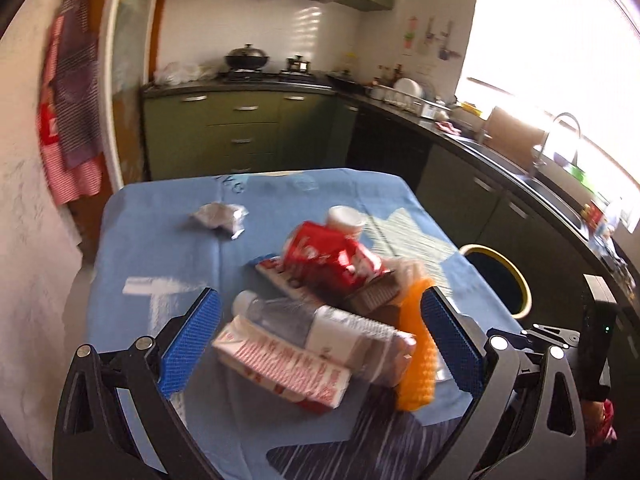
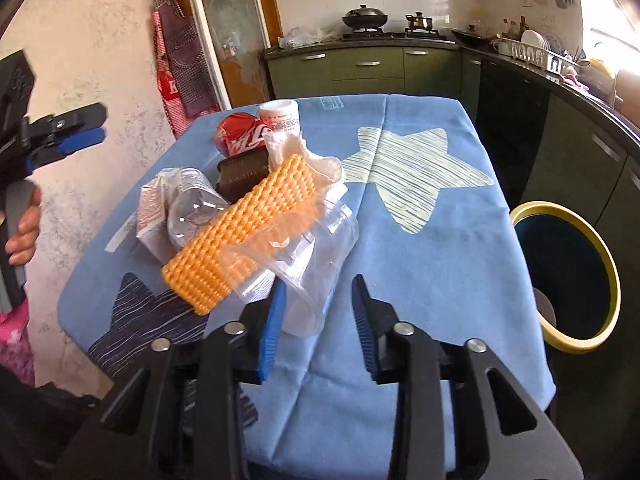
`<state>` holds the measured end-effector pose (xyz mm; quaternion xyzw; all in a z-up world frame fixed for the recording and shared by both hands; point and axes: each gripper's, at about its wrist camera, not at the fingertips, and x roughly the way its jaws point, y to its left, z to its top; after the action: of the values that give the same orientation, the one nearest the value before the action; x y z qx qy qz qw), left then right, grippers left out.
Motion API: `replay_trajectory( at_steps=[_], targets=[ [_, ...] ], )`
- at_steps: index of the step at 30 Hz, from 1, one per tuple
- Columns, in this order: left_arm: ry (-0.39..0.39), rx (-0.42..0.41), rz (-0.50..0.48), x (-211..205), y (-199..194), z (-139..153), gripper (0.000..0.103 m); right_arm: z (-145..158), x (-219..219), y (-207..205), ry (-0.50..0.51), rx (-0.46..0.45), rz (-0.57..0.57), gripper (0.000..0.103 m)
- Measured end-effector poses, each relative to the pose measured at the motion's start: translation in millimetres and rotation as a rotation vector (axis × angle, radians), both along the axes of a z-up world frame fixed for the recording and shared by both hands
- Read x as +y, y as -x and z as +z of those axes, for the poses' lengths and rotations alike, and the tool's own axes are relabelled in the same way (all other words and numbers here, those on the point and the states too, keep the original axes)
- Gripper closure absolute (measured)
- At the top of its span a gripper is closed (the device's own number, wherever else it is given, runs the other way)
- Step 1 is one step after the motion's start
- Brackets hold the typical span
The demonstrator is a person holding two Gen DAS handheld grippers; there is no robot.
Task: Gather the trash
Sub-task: 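Grasp the clear plastic cup with the right gripper and drop it in the bin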
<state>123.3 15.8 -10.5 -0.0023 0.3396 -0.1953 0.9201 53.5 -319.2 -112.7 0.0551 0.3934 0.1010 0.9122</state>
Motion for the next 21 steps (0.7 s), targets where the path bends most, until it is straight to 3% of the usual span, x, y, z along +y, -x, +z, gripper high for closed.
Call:
replay_trajectory(
  at_steps=[3, 6, 15, 18, 21],
  targets=[
    [0.002, 0.009, 0.034, 11.5, 3.5, -9.3, 0.005, -9.7, 1.8, -6.9, 0.005, 0.004, -0.02, 0.084],
    [-0.003, 0.024, 0.041, 13.0, 4.0, -12.9, 0.005, -10.4, 1.0, -7.6, 0.012, -0.014, -0.04, 0.098],
    [-0.013, 0.031, 0.034, 1.4, 0.9, -10.3, 0.005, 3.1, -22.5, 2.6, -0.036, -0.033, -0.083, 0.098],
    [-0.023, 0.024, 0.031, -1.8, 1.6, -8.4, 0.005, 18.5, -53.1, 10.3, -0.048, -0.077, -0.166, 0.098],
    [-0.033, 0.021, 0.03, -3.2, 2.3, -9.4, 0.005, 31.4, -106.0, 15.8, -0.042, -0.101, -0.323, 0.098]
  ],
)
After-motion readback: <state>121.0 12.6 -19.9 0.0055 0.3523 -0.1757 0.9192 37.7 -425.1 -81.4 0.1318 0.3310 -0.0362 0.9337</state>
